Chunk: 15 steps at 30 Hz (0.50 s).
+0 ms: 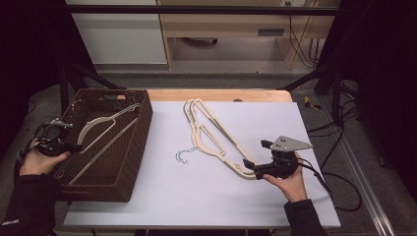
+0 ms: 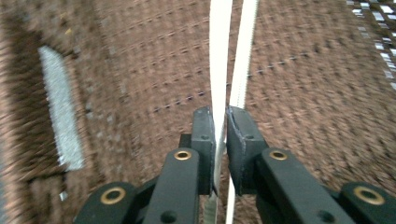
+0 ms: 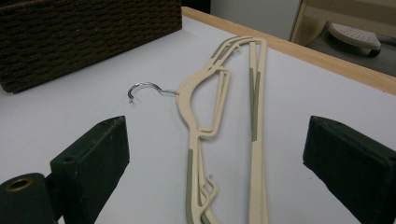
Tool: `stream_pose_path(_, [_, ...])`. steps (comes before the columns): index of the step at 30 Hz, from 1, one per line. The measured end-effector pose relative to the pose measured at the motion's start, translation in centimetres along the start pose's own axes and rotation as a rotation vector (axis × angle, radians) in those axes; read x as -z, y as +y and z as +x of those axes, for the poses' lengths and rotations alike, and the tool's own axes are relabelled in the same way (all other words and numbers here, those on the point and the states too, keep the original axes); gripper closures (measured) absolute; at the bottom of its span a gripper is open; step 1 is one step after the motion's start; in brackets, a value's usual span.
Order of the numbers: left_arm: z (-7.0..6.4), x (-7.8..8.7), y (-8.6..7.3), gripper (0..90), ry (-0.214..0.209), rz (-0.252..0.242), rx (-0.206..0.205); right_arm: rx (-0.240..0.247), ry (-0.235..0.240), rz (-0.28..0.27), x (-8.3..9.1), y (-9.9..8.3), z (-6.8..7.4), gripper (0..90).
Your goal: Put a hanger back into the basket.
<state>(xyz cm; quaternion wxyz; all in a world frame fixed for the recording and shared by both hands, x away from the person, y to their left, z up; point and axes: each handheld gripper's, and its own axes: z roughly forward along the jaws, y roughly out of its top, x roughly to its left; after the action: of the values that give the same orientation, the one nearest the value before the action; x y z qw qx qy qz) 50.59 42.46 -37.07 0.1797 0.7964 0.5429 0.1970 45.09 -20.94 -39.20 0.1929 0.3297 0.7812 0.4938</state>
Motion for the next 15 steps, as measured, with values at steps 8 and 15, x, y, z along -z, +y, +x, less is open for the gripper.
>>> stream_pose_path(8, [1.0, 0.4, -1.1, 72.6, 0.050, -0.015, 0.022, -0.003, 0.001, 0.004, -0.1, 0.0, 0.0, 7.4])
stream_pose_path(15, [0.7, 2.3, -1.9, 67.0, 0.042, -0.117, 0.033, -0.001, 0.000, 0.004, -0.1, 0.0, 0.0, 7.4])
